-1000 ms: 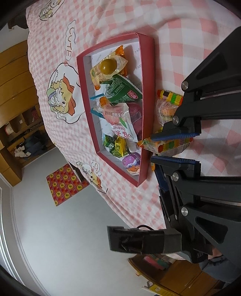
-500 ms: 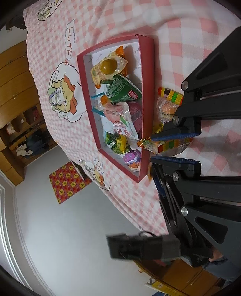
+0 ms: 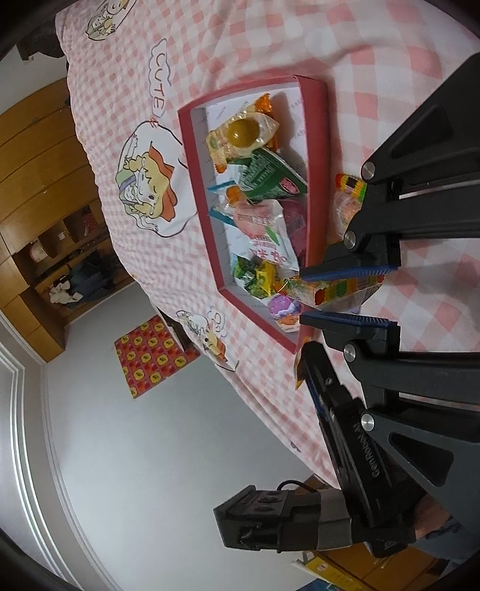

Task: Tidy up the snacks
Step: 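Carry the orange candy and striped pack over the red box with both tools, then open the left tool dropping the orange candy while the right tool releases the striped pack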

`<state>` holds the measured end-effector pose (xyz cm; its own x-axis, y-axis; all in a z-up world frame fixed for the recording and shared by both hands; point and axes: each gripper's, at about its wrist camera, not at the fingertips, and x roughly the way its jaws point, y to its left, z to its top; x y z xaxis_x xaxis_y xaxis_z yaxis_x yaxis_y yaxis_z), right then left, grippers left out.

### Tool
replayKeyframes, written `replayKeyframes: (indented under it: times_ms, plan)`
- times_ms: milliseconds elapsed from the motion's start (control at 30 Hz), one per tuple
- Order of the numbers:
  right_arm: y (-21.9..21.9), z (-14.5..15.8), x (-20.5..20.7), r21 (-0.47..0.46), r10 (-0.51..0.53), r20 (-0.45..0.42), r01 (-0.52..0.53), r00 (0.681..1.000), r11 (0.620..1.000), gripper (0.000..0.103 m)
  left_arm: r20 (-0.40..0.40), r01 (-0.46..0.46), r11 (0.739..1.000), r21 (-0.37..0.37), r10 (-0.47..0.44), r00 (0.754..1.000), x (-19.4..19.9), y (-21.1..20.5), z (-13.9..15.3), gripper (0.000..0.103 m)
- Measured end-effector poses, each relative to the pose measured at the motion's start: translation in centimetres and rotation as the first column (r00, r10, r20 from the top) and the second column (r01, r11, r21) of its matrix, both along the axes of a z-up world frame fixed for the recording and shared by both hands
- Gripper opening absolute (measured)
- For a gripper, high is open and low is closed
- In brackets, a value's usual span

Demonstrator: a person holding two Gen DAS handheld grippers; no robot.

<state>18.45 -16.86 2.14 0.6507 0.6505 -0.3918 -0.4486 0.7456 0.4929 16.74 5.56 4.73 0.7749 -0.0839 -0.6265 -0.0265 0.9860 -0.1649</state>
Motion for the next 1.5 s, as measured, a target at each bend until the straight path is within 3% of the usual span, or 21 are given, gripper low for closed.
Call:
replayKeyframes:
  times_ms: [467, 1067, 1500]
  plan:
    - [-3.4, 3.5, 4.8, 0.012, -0.128, 0.036, 0.128, 0.991, 0.992, 0.018, 0.063, 0.026, 0.999, 0.025, -0.027, 0.998, 5.3, 0.4, 2.8, 0.026]
    - [-1.3, 1.1, 10.3, -0.129, -0.162, -0.036, 0.156, 0.986, 0.979, 0.018, 0.0, 0.002, 0.999, 0.038, -0.002, 1.0, 9.9, 1.7, -1.2, 0.026]
    - [-0.3, 0.1, 10.7, -0.195, -0.167, -0.042, 0.156, 0.985, 0.968, 0.018, -0.042, 0.024, 0.998, 0.063, -0.021, 0.999, 10.8, 0.8, -3.0, 0.026]
